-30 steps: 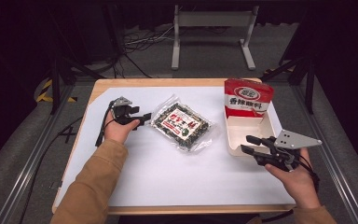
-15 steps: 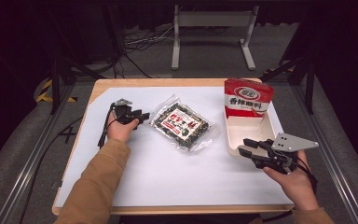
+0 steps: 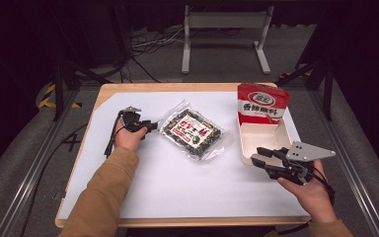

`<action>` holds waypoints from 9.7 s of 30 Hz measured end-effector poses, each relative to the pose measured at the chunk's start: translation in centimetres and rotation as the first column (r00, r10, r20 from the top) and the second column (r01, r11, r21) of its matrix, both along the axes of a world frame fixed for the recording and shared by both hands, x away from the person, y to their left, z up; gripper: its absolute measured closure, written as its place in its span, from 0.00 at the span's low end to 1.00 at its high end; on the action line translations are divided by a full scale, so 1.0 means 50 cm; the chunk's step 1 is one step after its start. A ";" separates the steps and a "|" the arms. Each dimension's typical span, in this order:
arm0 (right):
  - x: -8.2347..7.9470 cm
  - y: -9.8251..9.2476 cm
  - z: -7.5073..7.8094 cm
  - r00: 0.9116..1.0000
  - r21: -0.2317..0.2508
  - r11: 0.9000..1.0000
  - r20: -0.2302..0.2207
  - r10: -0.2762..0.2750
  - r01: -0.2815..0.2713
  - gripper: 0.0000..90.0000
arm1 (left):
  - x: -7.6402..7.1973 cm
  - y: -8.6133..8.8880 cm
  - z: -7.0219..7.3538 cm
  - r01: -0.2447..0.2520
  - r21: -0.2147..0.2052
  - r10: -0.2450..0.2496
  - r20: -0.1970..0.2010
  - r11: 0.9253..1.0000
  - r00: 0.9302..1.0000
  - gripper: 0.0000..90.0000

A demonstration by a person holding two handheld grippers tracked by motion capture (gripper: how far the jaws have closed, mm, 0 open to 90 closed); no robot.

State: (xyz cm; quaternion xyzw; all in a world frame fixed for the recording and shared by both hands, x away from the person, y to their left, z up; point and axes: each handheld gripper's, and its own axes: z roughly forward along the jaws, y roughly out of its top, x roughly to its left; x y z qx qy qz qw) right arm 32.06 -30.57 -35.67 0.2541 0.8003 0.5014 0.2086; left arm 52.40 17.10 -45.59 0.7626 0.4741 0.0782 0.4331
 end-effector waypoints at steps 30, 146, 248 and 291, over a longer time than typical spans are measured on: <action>0.002 0.002 -0.004 1.000 -0.015 1.000 0.004 -0.005 0.005 0.63 | -0.022 -0.003 0.034 0.041 0.045 -0.043 0.035 0.998 0.998 1.00; 0.152 0.157 0.107 0.958 -0.077 0.955 -0.038 0.283 -0.285 0.36 | -0.367 -0.070 0.357 0.556 -0.071 -0.402 0.615 0.828 0.678 1.00; 0.075 0.010 0.311 0.969 0.016 0.970 -0.016 0.245 -0.244 0.84 | -0.310 0.005 0.255 0.452 -0.032 -0.409 0.375 0.891 0.832 0.26; 0.134 -0.093 0.246 0.992 -0.008 0.992 0.012 -0.127 0.127 0.84 | -0.303 0.010 0.239 0.432 -0.030 -0.394 0.355 0.901 0.848 0.19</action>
